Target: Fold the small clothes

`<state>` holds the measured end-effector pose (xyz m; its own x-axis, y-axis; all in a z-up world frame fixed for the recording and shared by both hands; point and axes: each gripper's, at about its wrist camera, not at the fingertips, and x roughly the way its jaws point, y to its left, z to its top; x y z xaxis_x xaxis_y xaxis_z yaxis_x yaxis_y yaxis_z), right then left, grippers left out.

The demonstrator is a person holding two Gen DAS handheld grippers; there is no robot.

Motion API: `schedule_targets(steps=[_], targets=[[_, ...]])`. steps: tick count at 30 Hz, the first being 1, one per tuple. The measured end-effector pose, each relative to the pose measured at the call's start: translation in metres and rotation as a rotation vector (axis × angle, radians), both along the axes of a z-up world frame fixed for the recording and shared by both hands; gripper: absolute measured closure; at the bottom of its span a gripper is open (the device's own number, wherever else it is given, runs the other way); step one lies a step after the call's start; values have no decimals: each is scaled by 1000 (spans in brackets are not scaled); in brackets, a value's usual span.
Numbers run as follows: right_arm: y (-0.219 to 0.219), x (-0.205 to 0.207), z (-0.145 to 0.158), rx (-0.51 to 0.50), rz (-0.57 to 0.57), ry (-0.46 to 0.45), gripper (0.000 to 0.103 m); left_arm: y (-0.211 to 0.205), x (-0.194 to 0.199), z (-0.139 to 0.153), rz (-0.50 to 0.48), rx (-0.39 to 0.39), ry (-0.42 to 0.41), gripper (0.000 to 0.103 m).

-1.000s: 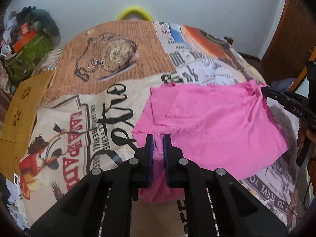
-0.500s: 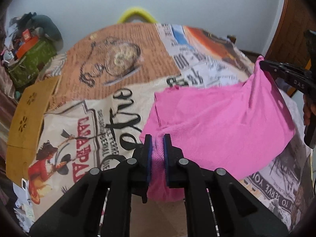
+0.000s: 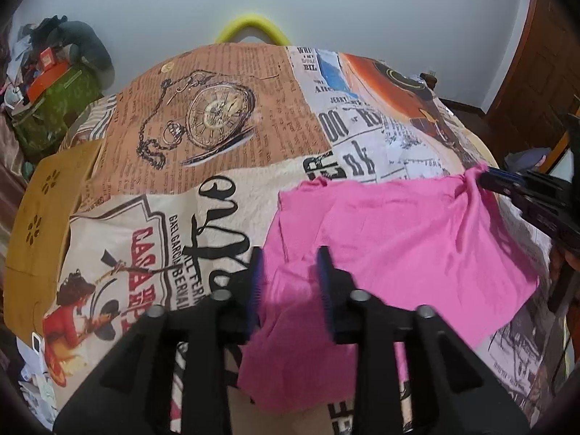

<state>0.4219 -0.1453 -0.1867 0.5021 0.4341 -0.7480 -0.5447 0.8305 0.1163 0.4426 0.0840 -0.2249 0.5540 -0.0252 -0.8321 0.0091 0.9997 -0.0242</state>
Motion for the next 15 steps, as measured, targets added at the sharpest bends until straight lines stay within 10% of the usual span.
schedule_targets(steps=[4,15], targets=[[-14,-16,17,66,-20,-33,75,-3,16,-4,4,-39,19,63],[-22,-37,-7,92,10,69,75,-15,50,-44,4,-92,140,65]])
